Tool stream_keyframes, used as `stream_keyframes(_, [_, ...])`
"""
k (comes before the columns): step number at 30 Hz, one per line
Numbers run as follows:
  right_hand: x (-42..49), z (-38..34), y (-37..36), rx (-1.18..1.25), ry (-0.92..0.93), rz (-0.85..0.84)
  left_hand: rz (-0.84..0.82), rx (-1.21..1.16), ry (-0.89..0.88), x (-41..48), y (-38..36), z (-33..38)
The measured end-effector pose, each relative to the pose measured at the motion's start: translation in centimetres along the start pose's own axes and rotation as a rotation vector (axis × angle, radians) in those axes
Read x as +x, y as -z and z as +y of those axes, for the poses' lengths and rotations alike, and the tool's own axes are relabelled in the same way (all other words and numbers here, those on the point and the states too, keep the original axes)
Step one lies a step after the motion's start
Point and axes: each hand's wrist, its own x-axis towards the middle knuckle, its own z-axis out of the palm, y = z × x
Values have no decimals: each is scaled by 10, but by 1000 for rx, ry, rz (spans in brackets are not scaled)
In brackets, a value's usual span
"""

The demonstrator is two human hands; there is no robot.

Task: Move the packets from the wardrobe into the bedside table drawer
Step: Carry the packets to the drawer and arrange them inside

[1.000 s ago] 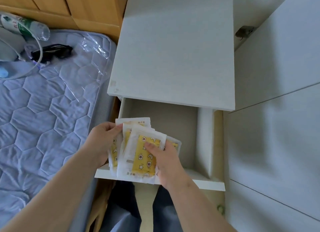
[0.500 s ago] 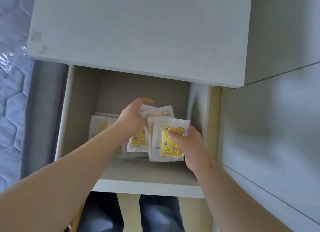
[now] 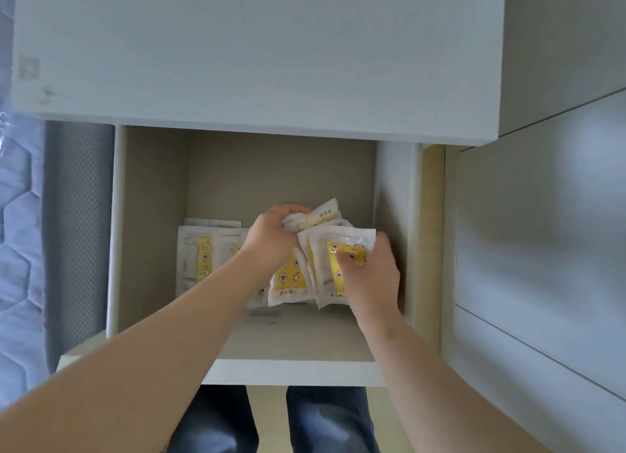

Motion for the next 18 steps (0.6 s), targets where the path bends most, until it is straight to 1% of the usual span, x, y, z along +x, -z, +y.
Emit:
stream_keyframes(2, [4,7,-2,-5,-30,0,7,44,-3,6,-7,-3])
stream_keyframes(6, [16,21,-10,46,-137,-40,-52,153,-1,16,-13,-13])
stream_keyframes(10, [28,26,-14,100,-188,-87,-109,185,13,27,-15,-20])
stream_keyframes(15, [38,27,-20,25,-227,-139,-159,261,20,32,-17,-26])
stream_keyframes(18, [41,28,-25,3,-247,-159,-153,305,3,29,-16,-26])
